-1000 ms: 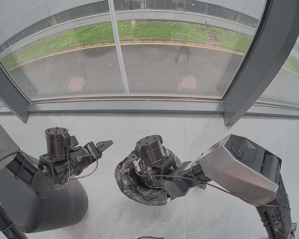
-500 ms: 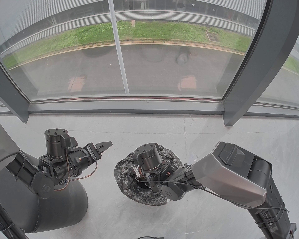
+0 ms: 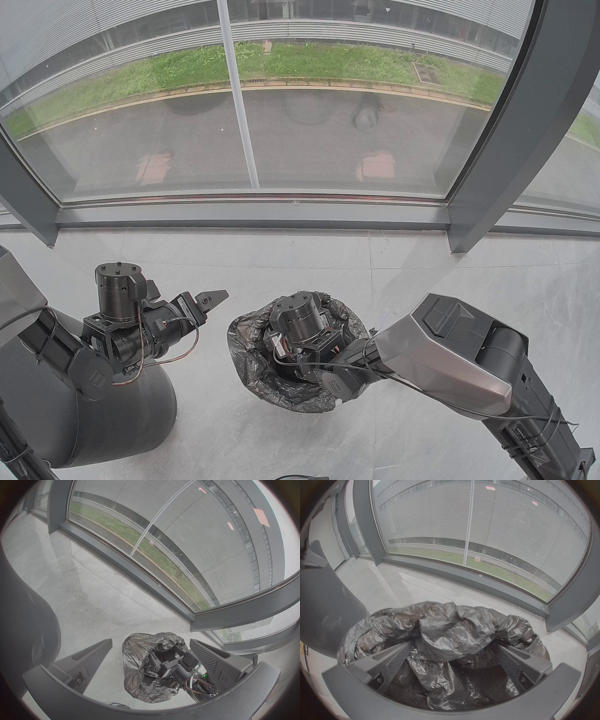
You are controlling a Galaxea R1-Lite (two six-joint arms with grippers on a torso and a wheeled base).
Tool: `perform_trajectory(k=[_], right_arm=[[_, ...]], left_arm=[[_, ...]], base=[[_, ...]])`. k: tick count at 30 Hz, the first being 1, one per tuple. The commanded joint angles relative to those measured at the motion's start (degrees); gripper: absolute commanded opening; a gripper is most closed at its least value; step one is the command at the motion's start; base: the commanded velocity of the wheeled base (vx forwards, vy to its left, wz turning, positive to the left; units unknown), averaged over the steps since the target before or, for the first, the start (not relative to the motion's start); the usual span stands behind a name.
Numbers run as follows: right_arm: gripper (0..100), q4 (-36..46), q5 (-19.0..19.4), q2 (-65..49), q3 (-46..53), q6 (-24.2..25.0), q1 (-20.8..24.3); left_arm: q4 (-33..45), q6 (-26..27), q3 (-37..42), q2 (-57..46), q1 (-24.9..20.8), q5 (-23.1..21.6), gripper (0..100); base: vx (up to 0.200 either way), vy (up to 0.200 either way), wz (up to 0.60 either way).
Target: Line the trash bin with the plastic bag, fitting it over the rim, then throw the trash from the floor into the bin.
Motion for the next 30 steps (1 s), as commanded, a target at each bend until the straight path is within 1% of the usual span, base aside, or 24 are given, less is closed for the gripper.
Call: perform_trajectory(k=[1, 4, 6, 8, 9, 10, 11, 12, 13, 16, 17, 20, 23, 24, 25, 27, 28, 30], right_arm=[[100, -0.03, 0.01, 0.07, 0.44, 0.42, -0.19], [100, 0.06, 0.01, -4.33, 3.96, 1.21, 0.34], [100, 0.15, 0.01, -8.54, 8.53, 2.01, 1.05], [100, 0.41, 0.01, -14.52, 15.03, 3.94, 2.80], [100, 0.41, 0.01, -14.52, 15.03, 3.94, 2.80], [100, 0.41, 0.10, -20.32, 22.06, 6.05, 4.12], [100, 0.32, 0.18, -23.22, 26.02, 6.93, 4.74], [100, 0.24, 0.18, -23.57, 26.55, 7.02, 4.74], [100, -0.38, 0.71, -28.14, 33.14, 8.16, 5.18], [100, -0.73, 1.15, -33.86, 42.37, 10.00, 4.47], [100, -1.17, 0.98, -35.00, 45.09, 10.62, 3.42], [100, -4.51, 1.24, -36.93, 51.51, 11.32, -2.56], [100, -8.29, 3.00, -37.20, 55.64, 10.53, -8.10], [100, -8.47, 3.44, -37.28, 55.90, 10.27, -8.89], [100, -8.90, 4.93, -37.28, 56.69, 9.48, -11.08], [100, -9.08, 6.16, -36.93, 56.87, 8.42, -13.02], [100, -9.08, 7.39, -36.41, 56.52, 7.10, -15.21], [100, -9.26, 9.15, -34.65, 55.29, 5.08, -17.76]], left_arm=[[-0.07, -0.09, 0.05, 0.48, -0.18, 0.01, 100], [0.01, -0.09, 0.05, 0.40, -0.18, 0.01, 100], [0.01, -0.09, 0.05, 0.40, -0.18, 0.01, 100], [0.01, -0.18, 0.05, 0.40, -0.18, 0.01, 100], [0.01, -0.18, 0.05, 0.40, -0.18, 0.01, 100], [-0.07, -0.18, 0.05, 0.40, -0.18, -0.08, 100], [-0.07, -0.18, 0.14, 0.40, -0.18, -0.08, 100], [-0.07, -0.18, 0.14, 0.40, -0.18, -0.08, 100], [-0.07, -0.18, 0.31, 0.40, -0.27, -0.08, 100], [-0.25, -0.09, 1.19, 0.40, -0.35, -0.87, 100], [-0.60, -0.18, 1.54, 0.48, -0.35, -1.48, 100], [-3.41, -0.09, 2.86, 2.86, -0.35, -2.27, 100], [-8.60, 0.00, 3.65, 8.48, -0.62, -2.10, 100], [-9.48, 0.00, 3.74, 9.63, -0.79, -2.01, 100], [-12.91, 0.08, 3.74, 13.40, -1.14, -1.75, 100], [-16.86, 0.17, 3.83, 17.27, -1.23, -1.66, 100], [-21.69, 0.26, 4.18, 21.14, -1.41, -1.39, 100], [-27.06, 0.35, 4.88, 25.01, -1.58, -1.13, 100]], base=[[0.000, 0.000, 0.00], [0.000, 0.000, 0.00], [0.000, 0.000, 0.00], [0.000, 0.000, 0.00], [0.000, 0.000, 0.00], [0.000, 0.000, 0.00], [0.000, 0.000, 0.00], [0.000, 0.000, 0.00], [0.000, 0.000, 0.00], [0.000, 0.000, 0.00], [0.000, 0.000, 0.00], [0.000, 0.000, 0.00], [0.000, 0.000, 0.00], [0.000, 0.000, 0.00], [0.000, 0.000, 0.00], [0.000, 0.000, 0.00], [0.000, 0.000, 0.00], [0.000, 0.000, 0.00]])
